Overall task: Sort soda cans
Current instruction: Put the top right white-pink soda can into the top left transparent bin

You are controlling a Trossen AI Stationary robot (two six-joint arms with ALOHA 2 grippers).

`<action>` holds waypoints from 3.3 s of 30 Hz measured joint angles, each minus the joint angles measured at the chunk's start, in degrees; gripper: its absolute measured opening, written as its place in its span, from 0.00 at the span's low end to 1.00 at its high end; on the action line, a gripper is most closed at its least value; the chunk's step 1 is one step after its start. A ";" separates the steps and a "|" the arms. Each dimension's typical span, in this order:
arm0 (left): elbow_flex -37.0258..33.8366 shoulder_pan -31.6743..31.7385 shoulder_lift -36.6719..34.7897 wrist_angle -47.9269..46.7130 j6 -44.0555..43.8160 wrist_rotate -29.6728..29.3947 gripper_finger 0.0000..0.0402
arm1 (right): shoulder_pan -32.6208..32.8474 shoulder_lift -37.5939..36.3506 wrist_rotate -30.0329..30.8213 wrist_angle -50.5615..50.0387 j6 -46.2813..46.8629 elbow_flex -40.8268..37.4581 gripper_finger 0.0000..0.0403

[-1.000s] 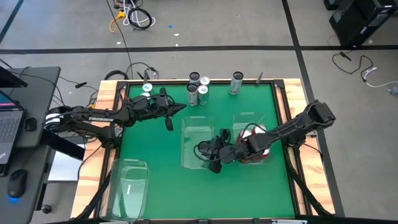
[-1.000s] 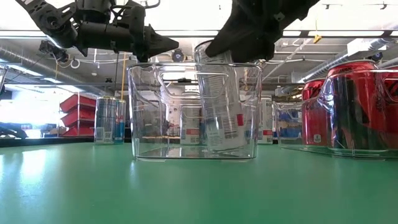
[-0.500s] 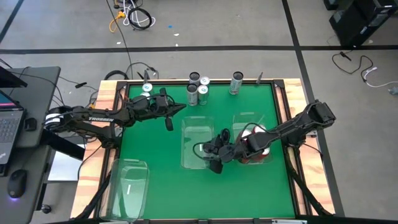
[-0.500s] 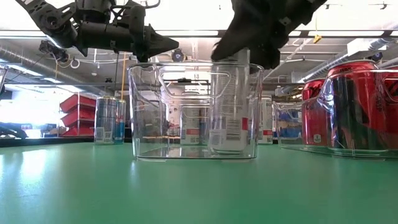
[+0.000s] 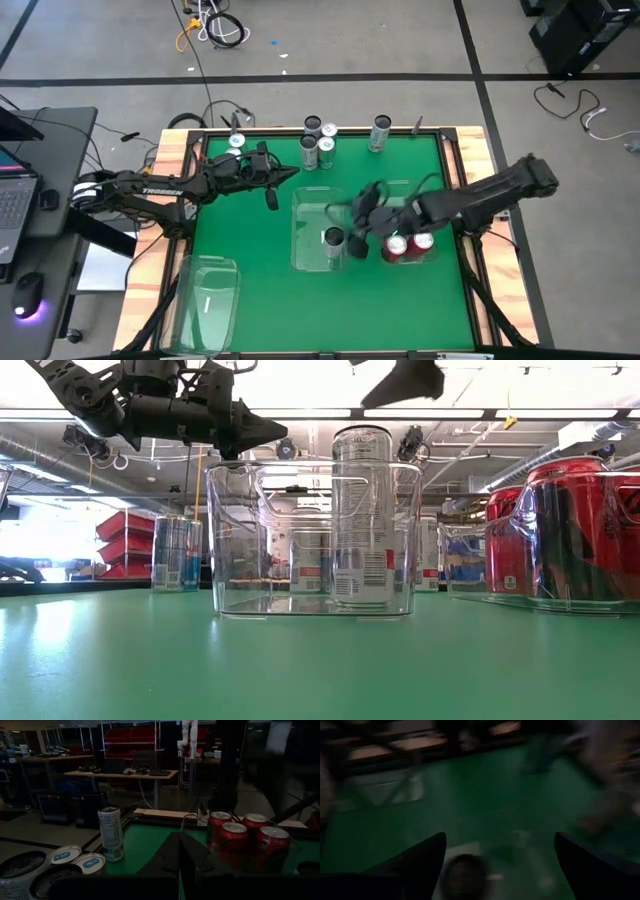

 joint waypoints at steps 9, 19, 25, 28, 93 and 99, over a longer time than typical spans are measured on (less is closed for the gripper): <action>0.00 0.00 0.00 0.00 -1.06 0.00 0.02 | -12.98 -17.04 13.10 -15.88 -2.88 -4.54 0.83; 0.00 0.00 0.00 -0.26 -1.29 0.00 0.04 | -38.58 -23.82 -2.47 9.29 -13.51 -24.62 0.85; 0.00 0.00 -0.02 -1.15 -1.29 -0.02 0.04 | -49.37 -18.27 -3.35 17.70 -16.64 -27.08 0.92; 0.00 0.01 -0.04 -1.25 -1.27 -0.01 0.04 | -53.26 -14.61 -7.20 20.67 -17.05 -26.57 0.96; 0.00 0.02 -0.02 -4.72 -1.66 -2.38 0.04 | -10.98 3.64 -0.15 13.61 -4.60 -8.51 0.59; 0.00 0.02 -0.02 -4.79 -1.61 -2.38 0.04 | -10.85 6.91 -0.21 13.89 -2.80 -8.51 0.59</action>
